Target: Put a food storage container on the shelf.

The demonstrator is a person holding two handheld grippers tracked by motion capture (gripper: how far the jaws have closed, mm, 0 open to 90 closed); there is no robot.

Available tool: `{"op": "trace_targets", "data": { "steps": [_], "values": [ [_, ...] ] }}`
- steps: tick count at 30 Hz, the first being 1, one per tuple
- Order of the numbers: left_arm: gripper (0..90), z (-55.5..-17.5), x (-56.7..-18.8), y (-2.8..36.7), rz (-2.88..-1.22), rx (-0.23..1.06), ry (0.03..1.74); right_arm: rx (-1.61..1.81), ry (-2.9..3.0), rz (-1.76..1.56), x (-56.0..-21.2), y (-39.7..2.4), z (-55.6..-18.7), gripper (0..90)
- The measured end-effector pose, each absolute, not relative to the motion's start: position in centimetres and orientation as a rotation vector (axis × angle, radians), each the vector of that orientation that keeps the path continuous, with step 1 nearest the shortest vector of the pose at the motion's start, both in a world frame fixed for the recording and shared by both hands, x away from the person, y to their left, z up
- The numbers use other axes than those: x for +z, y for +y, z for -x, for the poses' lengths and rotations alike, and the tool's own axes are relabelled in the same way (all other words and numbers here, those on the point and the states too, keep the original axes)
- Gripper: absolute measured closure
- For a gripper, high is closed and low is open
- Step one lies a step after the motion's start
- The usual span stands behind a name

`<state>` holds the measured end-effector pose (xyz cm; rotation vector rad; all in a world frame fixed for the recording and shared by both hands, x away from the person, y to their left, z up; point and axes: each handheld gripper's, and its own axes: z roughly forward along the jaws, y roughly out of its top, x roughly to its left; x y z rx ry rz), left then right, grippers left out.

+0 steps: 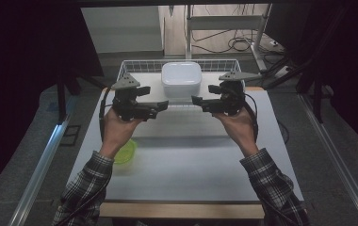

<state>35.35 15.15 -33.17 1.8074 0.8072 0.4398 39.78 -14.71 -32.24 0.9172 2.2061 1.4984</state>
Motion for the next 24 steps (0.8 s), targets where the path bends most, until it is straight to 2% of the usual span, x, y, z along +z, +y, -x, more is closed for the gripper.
{"op": "trace_targets", "data": {
  "steps": [12, 24],
  "values": [
    [7.7, -30.9, -37.3, 15.0, -1.843, 0.464, 0.748, 1.472, 2.274, -0.843, -35.3, -15.0, -36.3, 9.4],
    [4.7, -29.0, -40.8, 15.1, -1.870, 0.426, 0.727, 1.429, 2.312, -0.850, -38.8, -16.5, -34.2, 3.9]
  ]
}}
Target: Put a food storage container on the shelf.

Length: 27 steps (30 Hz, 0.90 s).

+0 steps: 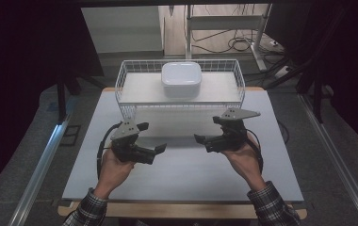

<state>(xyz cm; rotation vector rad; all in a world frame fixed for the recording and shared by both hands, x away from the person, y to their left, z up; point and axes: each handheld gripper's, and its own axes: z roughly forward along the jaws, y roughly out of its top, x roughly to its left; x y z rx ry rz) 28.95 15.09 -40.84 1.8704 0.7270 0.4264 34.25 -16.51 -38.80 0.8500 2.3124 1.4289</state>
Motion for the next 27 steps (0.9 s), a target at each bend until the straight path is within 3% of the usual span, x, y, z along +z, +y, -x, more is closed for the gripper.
{"op": "trace_targets", "data": {
  "steps": [27],
  "values": [
    [5.0, -25.6, -49.7, 15.3, -1.977, 0.397, 0.832, 1.345, 2.376, -0.930, -47.0, -20.2, -30.0, 1.9]
  ]
}}
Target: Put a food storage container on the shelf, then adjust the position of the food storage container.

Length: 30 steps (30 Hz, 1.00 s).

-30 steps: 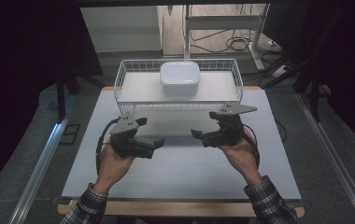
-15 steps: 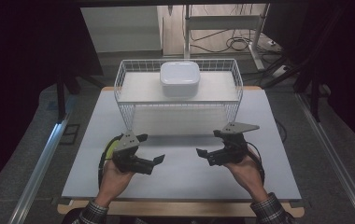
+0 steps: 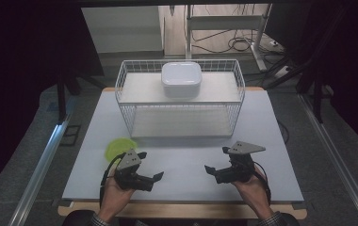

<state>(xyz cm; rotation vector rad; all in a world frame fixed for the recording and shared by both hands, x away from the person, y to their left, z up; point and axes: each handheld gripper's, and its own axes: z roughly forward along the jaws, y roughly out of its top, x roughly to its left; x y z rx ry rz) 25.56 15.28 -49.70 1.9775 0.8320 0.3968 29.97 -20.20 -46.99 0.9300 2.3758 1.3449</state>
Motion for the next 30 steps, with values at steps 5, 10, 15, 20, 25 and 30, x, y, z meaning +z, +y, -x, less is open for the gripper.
{"op": "trace_targets", "data": {
  "steps": [5, 10, 15, 20, 25, 30],
  "values": [
    [5.0, -25.3, -50.3, 15.2, -2.005, 0.409, 0.825, 1.283, 2.412, -0.961, -48.6, -20.7, -29.7, 2.1],
    [5.1, -25.6, -50.6, 15.3, -2.010, 0.387, 0.841, 1.270, 2.417, -0.971, -49.0, -20.8, -29.8, 2.2],
    [3.6, -25.9, -50.4, 15.5, -2.006, 0.379, 0.859, 1.255, 2.421, -0.972, -49.3, -20.8, -30.0, 2.3],
    [6.8, -26.3, -50.0, 16.1, -2.005, 0.412, 0.908, 1.244, 2.409, -0.975, -49.3, -21.1, -30.2, 2.7],
    [32.3, -26.5, -48.7, 18.5, -1.965, 0.489, 0.978, 1.250, 2.404, -0.999, -49.6, -21.5, -30.5, 3.0],
    [65.5, -26.8, -48.2, 21.0, -1.907, 0.503, 1.050, 1.243, 2.415, -0.997, -49.7, -21.3, -30.6, 3.1]
  ]
}}
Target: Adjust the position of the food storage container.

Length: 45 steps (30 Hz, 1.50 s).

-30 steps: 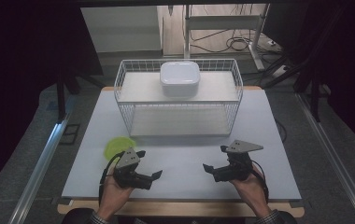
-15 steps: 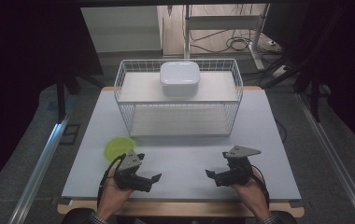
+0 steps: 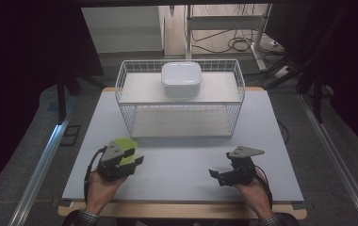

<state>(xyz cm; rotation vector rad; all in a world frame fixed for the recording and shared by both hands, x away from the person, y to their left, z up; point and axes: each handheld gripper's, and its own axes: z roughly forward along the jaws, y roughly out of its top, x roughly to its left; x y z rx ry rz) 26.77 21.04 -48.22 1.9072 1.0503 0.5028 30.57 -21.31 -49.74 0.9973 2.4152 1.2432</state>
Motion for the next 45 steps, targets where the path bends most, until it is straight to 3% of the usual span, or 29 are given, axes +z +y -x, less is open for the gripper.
{"op": "trace_targets", "data": {
  "steps": [1, 3, 4, 6, 13, 20, 45],
  "values": [
    [65.5, -26.8, -48.2, 21.7, -1.900, 0.514, 1.063, 1.241, 2.416, -0.995, -49.8, -21.3, -30.6, 3.1],
    [83.8, -26.8, -48.0, 23.5, -1.871, 0.566, 1.113, 1.233, 2.424, -0.996, -49.9, -21.2, -30.6, 3.2],
    [88.5, -26.8, -48.0, 23.5, -1.871, 0.566, 1.113, 1.233, 2.424, -0.996, -49.9, -21.2, -30.6, 3.2],
    [89.9, -26.8, -47.9, 24.7, -1.848, 0.593, 1.149, 1.230, 2.428, -0.993, -50.0, -21.1, -30.6, 3.4],
    [89.9, -27.4, -49.2, 29.2, -1.787, 0.641, 1.331, 1.208, 2.450, -0.988, -50.3, -21.0, -30.7, 4.0],
    [89.9, -29.1, -50.7, 30.4, -1.792, 0.617, 1.405, 1.188, 2.464, -0.985, -50.5, -20.7, -30.7, 4.3],
    [89.8, -29.6, -51.4, 26.3, -1.873, 0.518, 1.368, 1.151, 2.483, -0.975, -50.7, -20.6, -30.7, 4.8]
  ]
}}
